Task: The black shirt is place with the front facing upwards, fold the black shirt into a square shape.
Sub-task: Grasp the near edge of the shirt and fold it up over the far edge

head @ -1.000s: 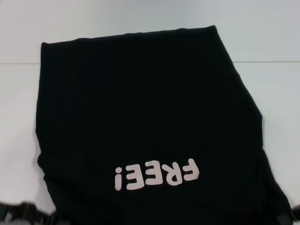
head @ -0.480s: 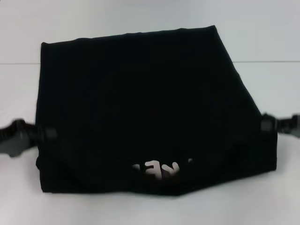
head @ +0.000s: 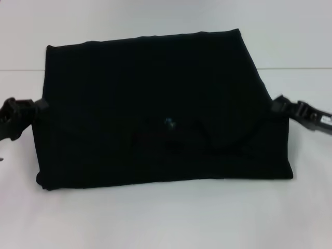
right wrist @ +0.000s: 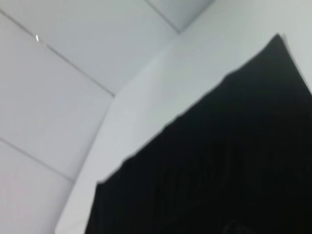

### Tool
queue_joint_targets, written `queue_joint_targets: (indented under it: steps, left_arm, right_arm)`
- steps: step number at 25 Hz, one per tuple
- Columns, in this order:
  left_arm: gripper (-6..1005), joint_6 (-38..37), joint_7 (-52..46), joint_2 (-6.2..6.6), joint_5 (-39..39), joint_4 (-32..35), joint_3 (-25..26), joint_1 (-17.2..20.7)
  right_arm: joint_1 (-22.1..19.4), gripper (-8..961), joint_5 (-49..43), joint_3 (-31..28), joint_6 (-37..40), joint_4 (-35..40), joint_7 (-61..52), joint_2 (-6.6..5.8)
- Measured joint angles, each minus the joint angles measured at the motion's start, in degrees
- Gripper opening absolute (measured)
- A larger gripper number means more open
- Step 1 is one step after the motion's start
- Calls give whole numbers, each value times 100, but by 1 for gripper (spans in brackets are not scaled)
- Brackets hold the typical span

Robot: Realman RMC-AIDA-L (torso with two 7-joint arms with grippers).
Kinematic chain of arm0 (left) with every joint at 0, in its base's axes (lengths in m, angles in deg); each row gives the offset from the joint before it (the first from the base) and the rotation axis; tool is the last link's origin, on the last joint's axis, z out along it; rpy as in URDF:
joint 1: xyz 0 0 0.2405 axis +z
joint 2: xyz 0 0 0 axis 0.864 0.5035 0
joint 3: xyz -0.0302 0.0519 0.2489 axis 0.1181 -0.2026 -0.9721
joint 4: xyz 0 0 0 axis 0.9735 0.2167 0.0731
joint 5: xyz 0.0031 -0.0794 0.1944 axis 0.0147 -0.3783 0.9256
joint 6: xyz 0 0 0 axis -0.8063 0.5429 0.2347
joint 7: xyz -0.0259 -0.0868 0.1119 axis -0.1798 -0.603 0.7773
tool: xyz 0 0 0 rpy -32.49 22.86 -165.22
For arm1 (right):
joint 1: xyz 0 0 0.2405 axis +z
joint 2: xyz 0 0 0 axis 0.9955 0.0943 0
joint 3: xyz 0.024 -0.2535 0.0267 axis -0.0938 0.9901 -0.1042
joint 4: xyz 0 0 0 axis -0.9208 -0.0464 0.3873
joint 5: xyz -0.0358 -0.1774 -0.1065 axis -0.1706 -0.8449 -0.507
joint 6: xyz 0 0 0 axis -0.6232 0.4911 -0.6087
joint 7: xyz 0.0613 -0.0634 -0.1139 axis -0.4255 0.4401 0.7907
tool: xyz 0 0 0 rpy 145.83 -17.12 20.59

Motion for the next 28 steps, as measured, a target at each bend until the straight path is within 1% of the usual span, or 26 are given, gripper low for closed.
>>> queue_joint_targets:
  steps: [2,5,9,12,19,24,26,28]
  left_arm:
    - [19,141,69,-29,-144,-14,0,-49]
    - [19,382,228,-69,-351,-64,1,-132]
    - [19,756,574,-190,-690,-107,1,-237]
    - [19,1080,808,-276,-789,-119,-24,-325]
    - [19,1751,1299,-476,-804,-126,-49,-461]
    - [20,2081,1450,-598,-802,-126,-65,-580]
    - [20,2309,1510,-692,-804,-126,-94,-621]
    - [21,2581,1592,-774,-838,-125,-106,-663]
  right_arm:
    - [6,48,313,-1,-116,-3,180,63]
    - [51,48,657,13,-241,-8,363,112]
    - [205,47,857,46,-557,-16,589,199]
    - [345,47,865,63,-815,-98,740,258]
    - [518,48,905,74,-1347,-359,1122,292]
    - [627,49,920,95,-1719,-540,1373,312]
    - [685,49,921,157,-1911,-611,1510,316]
    - [729,83,921,249,-2127,-675,1645,325]
